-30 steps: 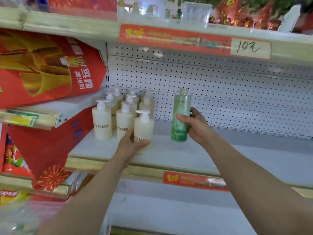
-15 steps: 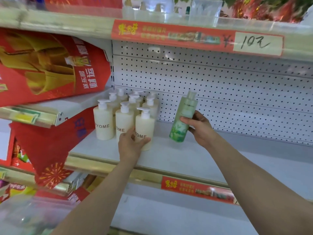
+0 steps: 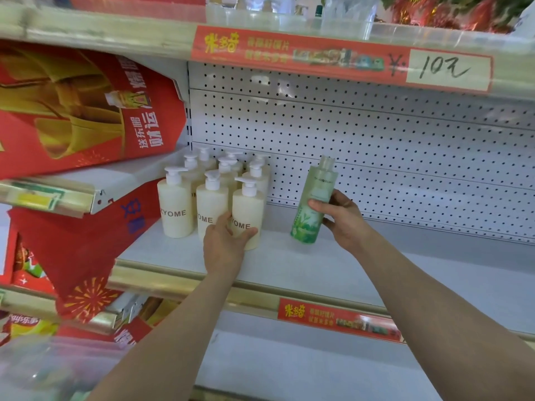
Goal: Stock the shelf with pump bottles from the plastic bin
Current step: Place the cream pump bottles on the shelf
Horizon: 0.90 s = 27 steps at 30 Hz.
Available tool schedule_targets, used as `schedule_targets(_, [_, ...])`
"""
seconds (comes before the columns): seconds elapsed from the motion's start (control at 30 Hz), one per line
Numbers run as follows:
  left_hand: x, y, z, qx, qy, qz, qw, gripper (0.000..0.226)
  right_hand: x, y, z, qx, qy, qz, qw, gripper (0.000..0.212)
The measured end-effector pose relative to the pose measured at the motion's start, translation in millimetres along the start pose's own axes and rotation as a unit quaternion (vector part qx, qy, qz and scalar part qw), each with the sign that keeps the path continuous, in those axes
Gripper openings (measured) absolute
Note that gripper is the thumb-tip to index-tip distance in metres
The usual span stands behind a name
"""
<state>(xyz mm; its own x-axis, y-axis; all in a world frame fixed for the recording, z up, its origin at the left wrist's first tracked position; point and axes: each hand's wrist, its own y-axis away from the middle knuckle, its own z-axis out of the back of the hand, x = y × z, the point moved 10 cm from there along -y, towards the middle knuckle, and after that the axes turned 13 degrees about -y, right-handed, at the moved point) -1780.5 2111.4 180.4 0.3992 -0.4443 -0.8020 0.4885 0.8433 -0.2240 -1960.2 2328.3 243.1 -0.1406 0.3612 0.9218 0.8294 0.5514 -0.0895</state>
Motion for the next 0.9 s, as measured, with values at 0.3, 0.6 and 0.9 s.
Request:
schedule_targets(0.3, [-42,14,36,-0.144,-0.018,-0.151,0.978,0.073,-8,-6,-3,-0.005,0.019,-0.007,1.000,0.049])
schedule_targets(0.6, [-72,2,31,-0.217,-0.186,-0.331,0.899,0.050,-21,-32,-10,-0.006,0.080,-0.009,0.997,0.064])
schedule_targets(0.9, [-61,-2,24,-0.224,-0.177,-0.333,0.898,0.047,-40,-75,-20,0.009,0.158,-0.006,0.987,0.067])
